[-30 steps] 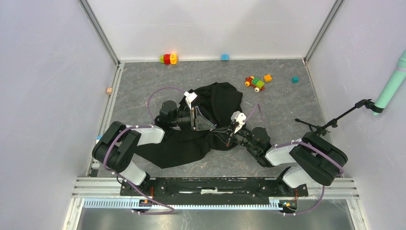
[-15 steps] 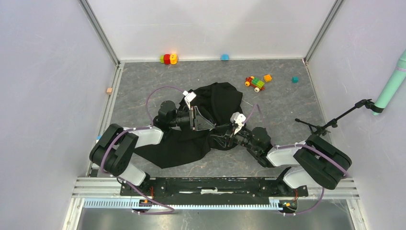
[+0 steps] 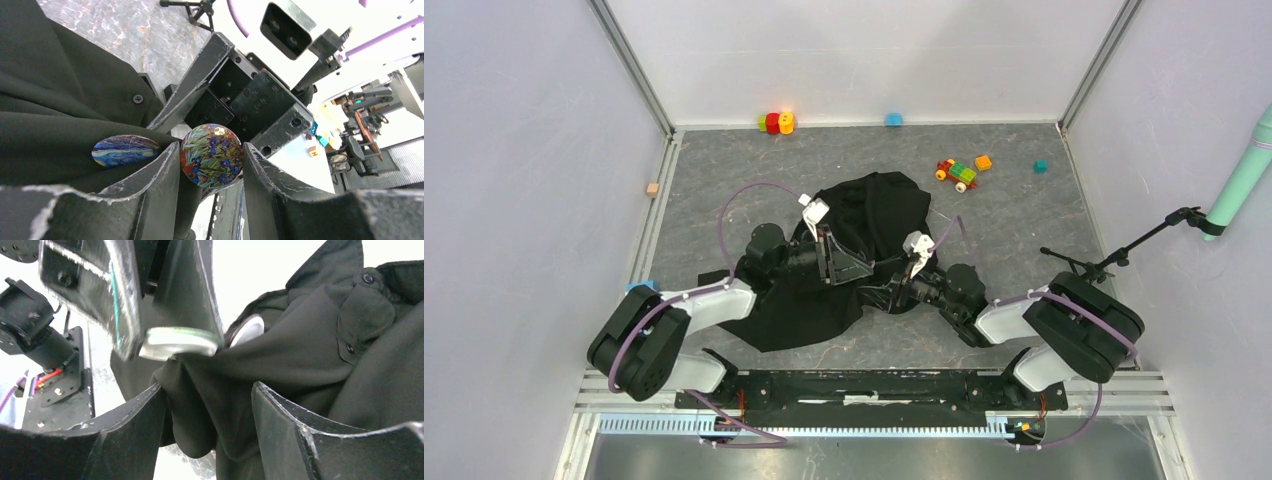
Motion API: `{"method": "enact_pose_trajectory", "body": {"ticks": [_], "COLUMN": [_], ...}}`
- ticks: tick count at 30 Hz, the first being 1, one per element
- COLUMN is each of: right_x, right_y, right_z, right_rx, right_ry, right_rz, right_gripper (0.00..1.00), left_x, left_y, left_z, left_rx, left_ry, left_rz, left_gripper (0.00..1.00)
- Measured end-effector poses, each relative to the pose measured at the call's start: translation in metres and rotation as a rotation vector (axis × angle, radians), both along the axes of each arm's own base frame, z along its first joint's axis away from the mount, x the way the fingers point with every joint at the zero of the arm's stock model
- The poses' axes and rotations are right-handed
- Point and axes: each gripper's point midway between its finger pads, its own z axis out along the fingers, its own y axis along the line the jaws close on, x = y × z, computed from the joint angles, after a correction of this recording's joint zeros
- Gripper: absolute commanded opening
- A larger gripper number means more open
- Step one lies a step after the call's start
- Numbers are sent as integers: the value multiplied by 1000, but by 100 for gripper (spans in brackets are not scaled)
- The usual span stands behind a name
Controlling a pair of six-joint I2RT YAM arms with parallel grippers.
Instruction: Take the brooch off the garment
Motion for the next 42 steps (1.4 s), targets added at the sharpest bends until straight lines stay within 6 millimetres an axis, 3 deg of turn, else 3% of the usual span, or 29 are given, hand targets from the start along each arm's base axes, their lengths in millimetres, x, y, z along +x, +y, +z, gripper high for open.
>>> {"method": "enact_pose_trajectory", "body": {"ticks": [3,6,8,16,20,21,25,30,32,38,42], "right_x": [0,0,0,-1,-7,-8,-6,4,7,4,-4], "right_y": [2,3,2,-1,7,8,8,1,-3,-2,10], "right_z": [5,12,12,22,19,19,13,2,-1,-9,-10], "right_rx": [29,56,58,67,39,32,1,-65,-93,-188,-273], "right_ry": [2,-8,-9,-44,-67,-71,-78,-91,-107,-194,-295], "right_rz": [2,1,-2,-14,12,17,3,-55,-71,-80,-62], "right_gripper": [38,9,0,0,0,0,0,0,0,0,0], "left_x": [-7,-10,-8,-2,9,12,17,23,21,16,6], "left_y": [-5,-8,-7,4,14,17,22,38,42,54,56], "left_z": [-1,-5,-4,3,-3,-6,-16,-28,-23,23,29], "left_rx": [7,24,38,127,203,222,271,350,364,276,272], "left_ry": [-19,-50,-80,-302,-351,-350,-346,-300,-278,-156,-57], "left_rz": [-24,-29,-11,172,266,284,317,377,389,488,483], "left_gripper": [38,37,37,38,46,49,84,100,100,100,86]}}
